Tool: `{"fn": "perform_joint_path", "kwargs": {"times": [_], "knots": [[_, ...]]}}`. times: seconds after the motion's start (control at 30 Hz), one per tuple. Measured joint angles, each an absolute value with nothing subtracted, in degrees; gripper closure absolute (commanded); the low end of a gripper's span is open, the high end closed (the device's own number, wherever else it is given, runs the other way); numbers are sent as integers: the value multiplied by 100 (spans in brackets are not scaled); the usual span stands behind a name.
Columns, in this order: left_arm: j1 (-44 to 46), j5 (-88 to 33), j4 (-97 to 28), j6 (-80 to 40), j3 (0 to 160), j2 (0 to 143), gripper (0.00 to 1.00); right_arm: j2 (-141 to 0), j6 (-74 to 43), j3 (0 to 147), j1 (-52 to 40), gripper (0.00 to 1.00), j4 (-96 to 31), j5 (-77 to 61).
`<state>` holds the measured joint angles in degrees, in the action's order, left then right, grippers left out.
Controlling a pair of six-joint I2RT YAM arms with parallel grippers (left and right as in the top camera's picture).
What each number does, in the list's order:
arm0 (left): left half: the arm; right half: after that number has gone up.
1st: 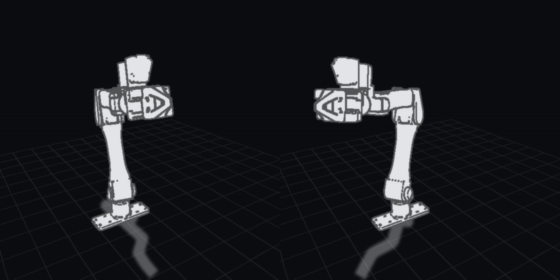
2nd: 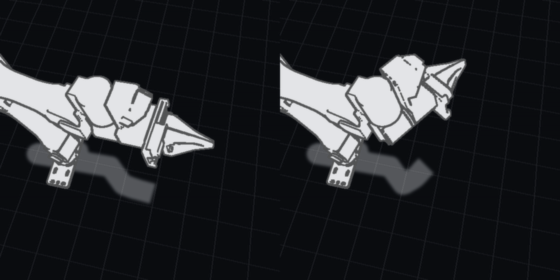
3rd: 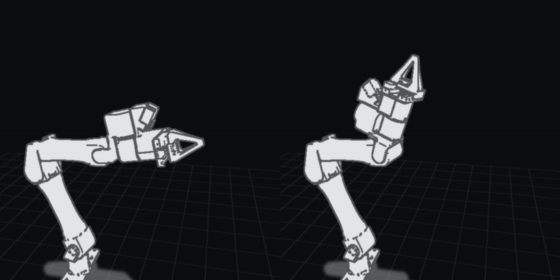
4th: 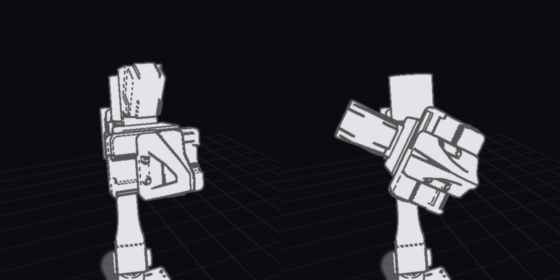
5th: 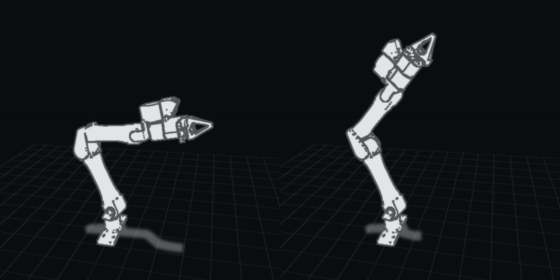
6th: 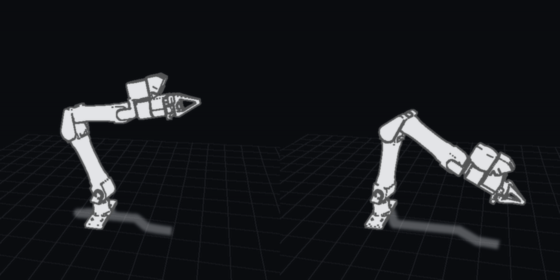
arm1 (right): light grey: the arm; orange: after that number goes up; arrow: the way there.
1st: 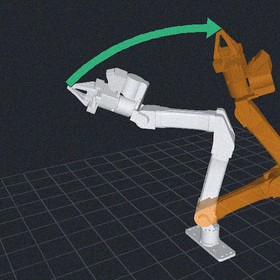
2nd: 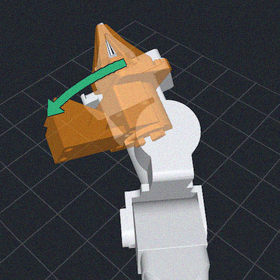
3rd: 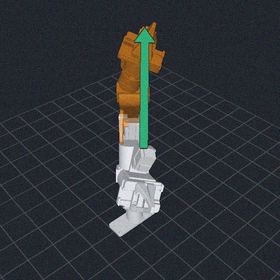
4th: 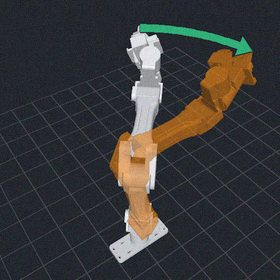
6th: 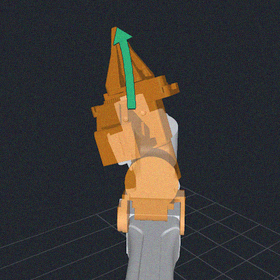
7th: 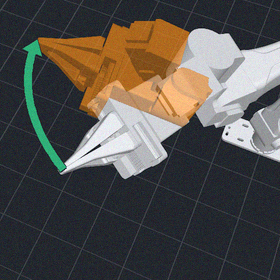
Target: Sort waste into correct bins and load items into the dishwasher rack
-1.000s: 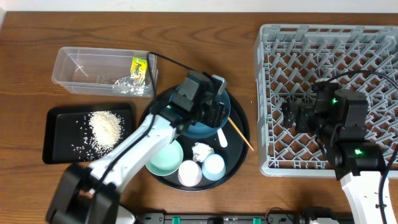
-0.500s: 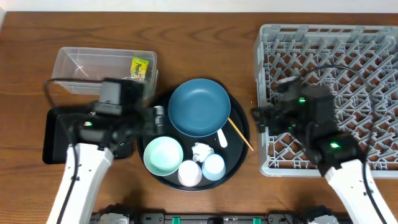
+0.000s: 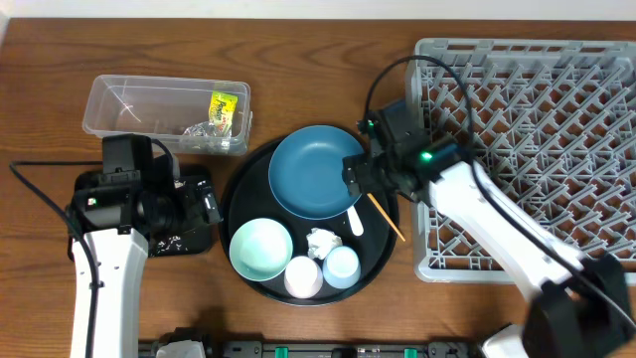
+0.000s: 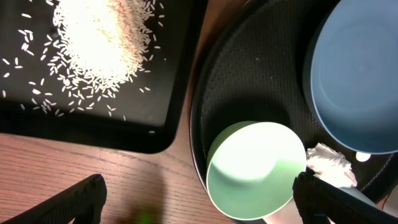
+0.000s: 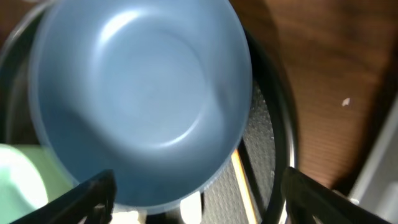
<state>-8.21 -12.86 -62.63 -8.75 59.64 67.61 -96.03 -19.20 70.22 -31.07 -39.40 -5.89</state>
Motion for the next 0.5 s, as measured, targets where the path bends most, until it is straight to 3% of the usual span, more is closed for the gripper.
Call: {"fn": "perform_joint_path", "kwargs": {"times": [0.13, 0.23, 0.3, 0.4, 0.5], "knots": [[-821, -1286, -6272, -875, 5964, 6761, 3, -10200, -2257, 7113, -3109, 36, -3868, -530], [-821, -1288, -6272, -875, 5964, 6761, 3, -10547, -2414, 7120, -3107, 51, -3868, -515], [-821, -1288, -6274, -875, 5964, 6761, 3, -10759, -2530, 7120, -3109, 71, -3863, -508], [-821, -1291, -6278, -875, 5964, 6761, 3, -10927, -2641, 7120, -3107, 90, -3813, -486], [-821, -1288, -6278, -875, 5964, 6761, 3, -10945, -2722, 7148, -3107, 99, -3765, -456]]}}
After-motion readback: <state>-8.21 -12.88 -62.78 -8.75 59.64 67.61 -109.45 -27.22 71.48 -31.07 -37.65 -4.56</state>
